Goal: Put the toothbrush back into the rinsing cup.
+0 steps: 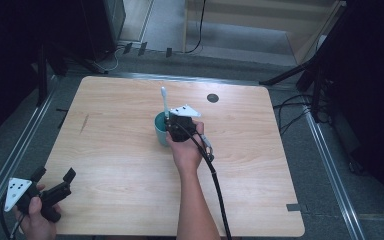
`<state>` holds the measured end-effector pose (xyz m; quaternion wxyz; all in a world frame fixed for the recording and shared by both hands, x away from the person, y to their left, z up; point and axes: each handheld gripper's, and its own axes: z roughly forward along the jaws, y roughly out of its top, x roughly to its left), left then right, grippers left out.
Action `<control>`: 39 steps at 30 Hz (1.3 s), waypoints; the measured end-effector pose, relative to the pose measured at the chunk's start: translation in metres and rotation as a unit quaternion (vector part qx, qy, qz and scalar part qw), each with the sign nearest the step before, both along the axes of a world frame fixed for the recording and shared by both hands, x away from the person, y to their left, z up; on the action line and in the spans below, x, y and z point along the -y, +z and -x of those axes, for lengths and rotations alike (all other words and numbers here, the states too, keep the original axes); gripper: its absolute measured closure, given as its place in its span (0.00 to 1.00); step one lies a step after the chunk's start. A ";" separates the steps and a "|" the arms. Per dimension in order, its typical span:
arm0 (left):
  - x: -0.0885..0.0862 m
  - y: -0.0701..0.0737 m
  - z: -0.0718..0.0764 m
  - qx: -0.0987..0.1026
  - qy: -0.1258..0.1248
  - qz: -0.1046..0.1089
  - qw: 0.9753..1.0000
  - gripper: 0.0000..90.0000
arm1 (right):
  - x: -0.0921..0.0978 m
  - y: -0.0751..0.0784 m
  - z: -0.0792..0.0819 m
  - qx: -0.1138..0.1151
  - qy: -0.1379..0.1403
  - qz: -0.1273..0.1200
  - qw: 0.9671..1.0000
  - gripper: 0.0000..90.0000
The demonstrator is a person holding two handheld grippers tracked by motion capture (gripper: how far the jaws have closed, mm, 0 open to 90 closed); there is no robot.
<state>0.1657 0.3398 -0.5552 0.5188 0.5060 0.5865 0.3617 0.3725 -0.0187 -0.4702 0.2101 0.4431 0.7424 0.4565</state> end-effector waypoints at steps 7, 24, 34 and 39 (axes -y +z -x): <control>0.000 0.000 0.000 0.000 0.000 0.000 1.000 0.00 | -0.002 -0.002 -0.003 -0.009 -0.010 0.001 1.000 0.89; 0.000 0.000 0.000 0.000 0.000 0.000 1.000 0.00 | 0.019 0.010 -0.003 0.047 -0.030 -0.037 0.998 0.66; 0.000 0.000 0.000 0.000 0.001 0.001 1.000 0.00 | 0.074 0.017 -0.006 0.046 -0.091 -0.060 0.993 0.31; 0.000 0.000 0.000 0.000 0.000 0.000 1.000 0.00 | 0.108 0.020 -0.006 0.026 -0.158 -0.048 0.986 0.00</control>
